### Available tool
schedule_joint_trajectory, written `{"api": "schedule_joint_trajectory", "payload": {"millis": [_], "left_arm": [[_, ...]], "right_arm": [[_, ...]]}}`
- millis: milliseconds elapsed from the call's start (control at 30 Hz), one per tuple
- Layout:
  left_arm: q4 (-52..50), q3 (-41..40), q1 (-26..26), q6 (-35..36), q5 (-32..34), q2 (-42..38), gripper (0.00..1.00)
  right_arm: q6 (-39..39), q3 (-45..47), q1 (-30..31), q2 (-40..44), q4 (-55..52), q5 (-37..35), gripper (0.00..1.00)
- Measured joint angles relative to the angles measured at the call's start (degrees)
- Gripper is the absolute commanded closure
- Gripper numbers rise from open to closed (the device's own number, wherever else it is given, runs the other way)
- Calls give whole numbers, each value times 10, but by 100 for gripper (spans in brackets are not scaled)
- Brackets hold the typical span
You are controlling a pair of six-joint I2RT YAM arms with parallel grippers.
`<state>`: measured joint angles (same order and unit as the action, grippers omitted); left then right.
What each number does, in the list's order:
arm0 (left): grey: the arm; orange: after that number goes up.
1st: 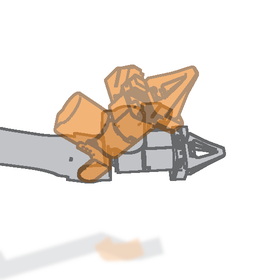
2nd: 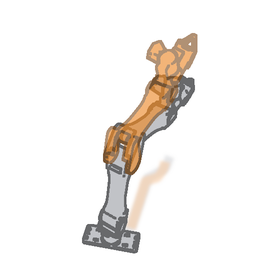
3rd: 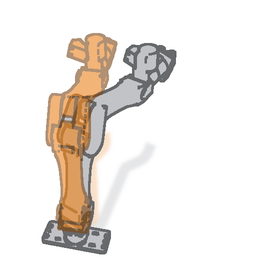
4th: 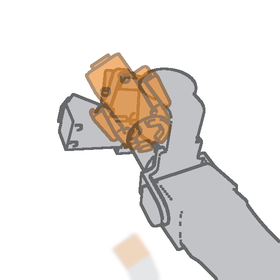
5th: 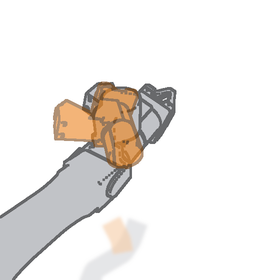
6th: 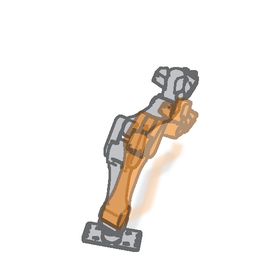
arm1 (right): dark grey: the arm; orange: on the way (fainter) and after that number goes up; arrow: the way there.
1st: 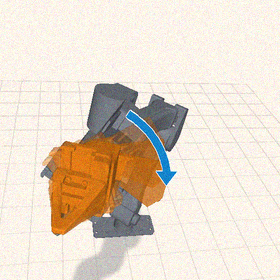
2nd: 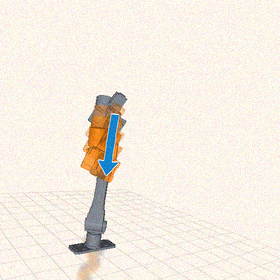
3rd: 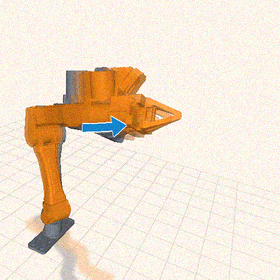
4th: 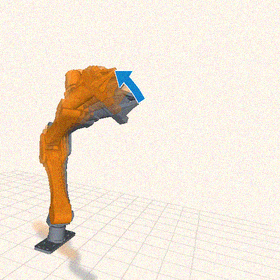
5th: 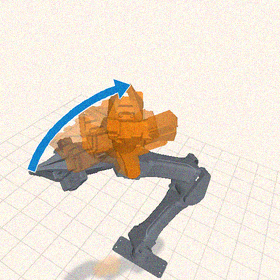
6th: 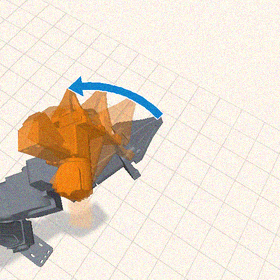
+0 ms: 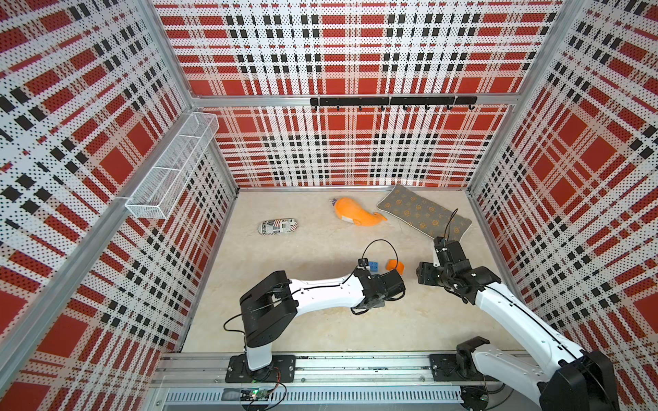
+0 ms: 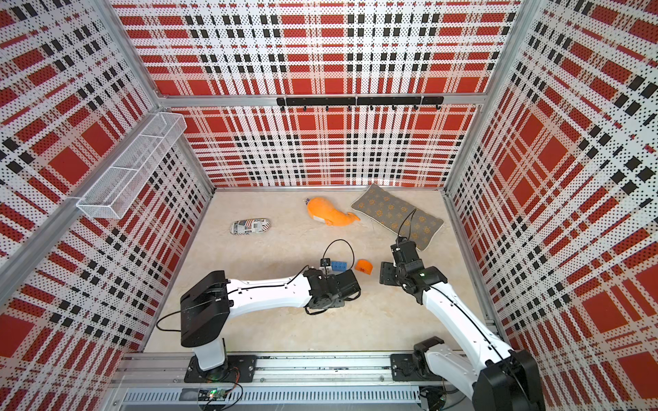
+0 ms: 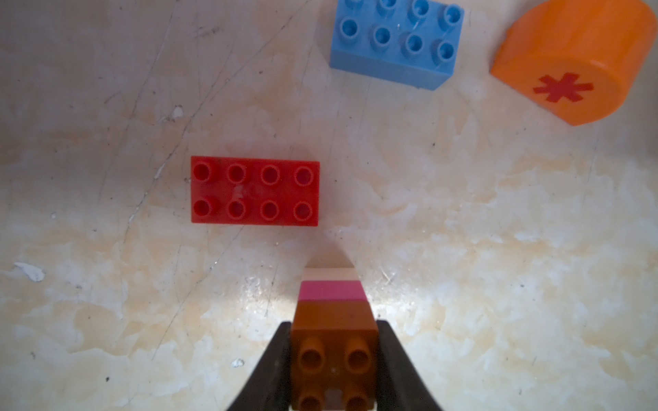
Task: Assemble an ice cream with lego
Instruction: Assemble the lego brick with the lego brick.
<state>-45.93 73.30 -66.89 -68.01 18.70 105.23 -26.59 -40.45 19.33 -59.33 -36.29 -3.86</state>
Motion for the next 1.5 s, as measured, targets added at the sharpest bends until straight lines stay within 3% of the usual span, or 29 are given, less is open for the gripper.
{"api": "schedule_joint_trajectory", "payload": {"millis": [667,1000,1500], "left_arm": [[8,-5,1,15,1,3,74],[2,1,2,19,-3,7,58],[-24,22,2,25,-20,35,51]], "right_arm": [[0,0,0,0,0,0,32],[0,0,0,0,0,0,31],[0,0,0,0,0,1,30]]}}
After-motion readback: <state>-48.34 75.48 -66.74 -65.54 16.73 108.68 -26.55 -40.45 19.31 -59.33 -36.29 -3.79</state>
